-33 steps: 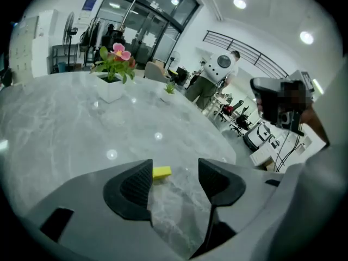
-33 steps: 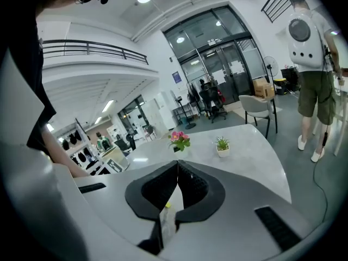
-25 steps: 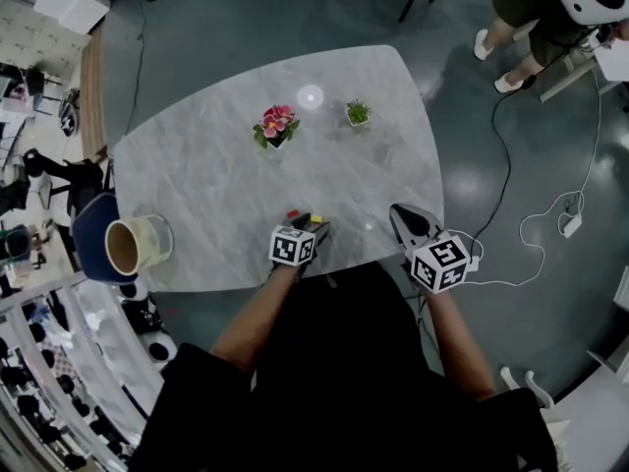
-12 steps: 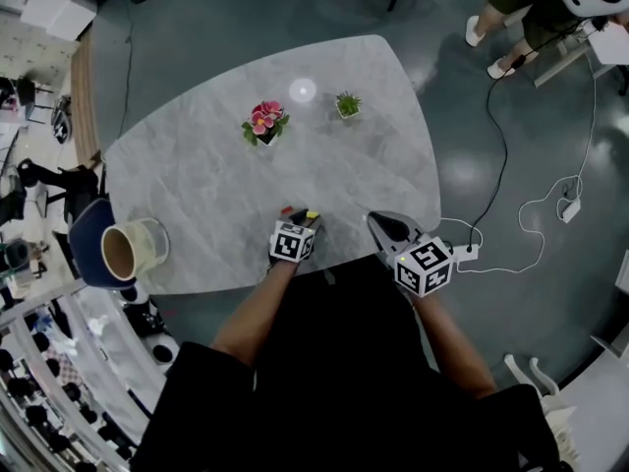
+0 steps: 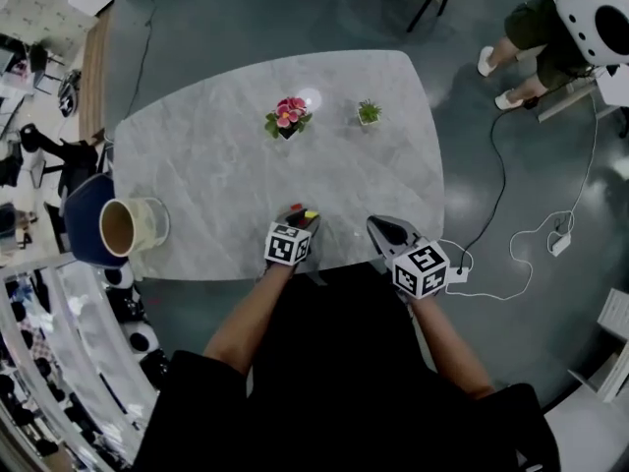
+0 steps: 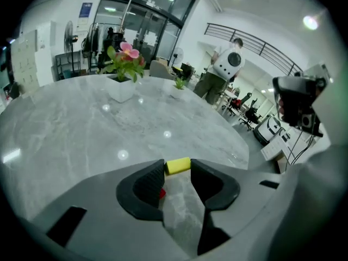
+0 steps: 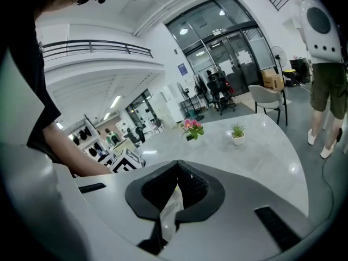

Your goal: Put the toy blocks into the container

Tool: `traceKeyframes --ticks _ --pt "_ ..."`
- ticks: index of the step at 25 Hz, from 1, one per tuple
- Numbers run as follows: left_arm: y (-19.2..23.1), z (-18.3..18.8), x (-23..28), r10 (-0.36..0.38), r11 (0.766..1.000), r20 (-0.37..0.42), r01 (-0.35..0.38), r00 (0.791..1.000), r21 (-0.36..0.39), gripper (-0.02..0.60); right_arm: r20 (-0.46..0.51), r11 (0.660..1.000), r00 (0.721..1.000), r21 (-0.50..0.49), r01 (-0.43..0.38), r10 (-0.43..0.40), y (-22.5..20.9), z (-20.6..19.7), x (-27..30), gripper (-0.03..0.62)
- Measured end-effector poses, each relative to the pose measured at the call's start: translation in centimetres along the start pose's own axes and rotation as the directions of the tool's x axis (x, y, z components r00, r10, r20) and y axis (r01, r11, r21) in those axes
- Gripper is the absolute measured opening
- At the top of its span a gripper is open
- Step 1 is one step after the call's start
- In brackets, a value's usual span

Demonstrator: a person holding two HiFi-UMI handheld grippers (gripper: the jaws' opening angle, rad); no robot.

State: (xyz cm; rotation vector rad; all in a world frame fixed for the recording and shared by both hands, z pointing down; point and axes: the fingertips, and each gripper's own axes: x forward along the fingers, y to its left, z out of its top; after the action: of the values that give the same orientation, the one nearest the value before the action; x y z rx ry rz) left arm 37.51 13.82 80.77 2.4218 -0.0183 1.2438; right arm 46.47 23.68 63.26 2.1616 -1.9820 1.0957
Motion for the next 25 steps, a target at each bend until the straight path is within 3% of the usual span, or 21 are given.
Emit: traceKeyframes --ticks 7,16,20,25 --pt "2.0 0.3 -6.9 0.055 0.989 0.102 -0.04 0.993 -0.139 0.147 -0.019 0.991 0.996 -0.095 -0.093 0.091 4.7 2.4 3.3 0.0" --pt "8.1 -3.2 -16.1 0.185 0.966 0.201 -0.14 0.962 -0.22 0.147 -0.049 0.948 0.973 -0.217 -0.233 0.228 14.4 3.5 9.1 0.0" --pt "10.4 -5.6 -19.8 0.21 0.952 0.236 -0.143 0.949 -0.27 0.147 -0.079 0.943 0.968 -0.22 -0.248 0.237 18.3 2.0 10.4 0.0" --pt "13.0 -8.3 -24.9 0.225 0.947 0.248 -0.153 0.942 -0.281 0.147 -0.094 0.945 0.969 -0.217 -0.243 0.227 23.2 0.6 12.2 0.0"
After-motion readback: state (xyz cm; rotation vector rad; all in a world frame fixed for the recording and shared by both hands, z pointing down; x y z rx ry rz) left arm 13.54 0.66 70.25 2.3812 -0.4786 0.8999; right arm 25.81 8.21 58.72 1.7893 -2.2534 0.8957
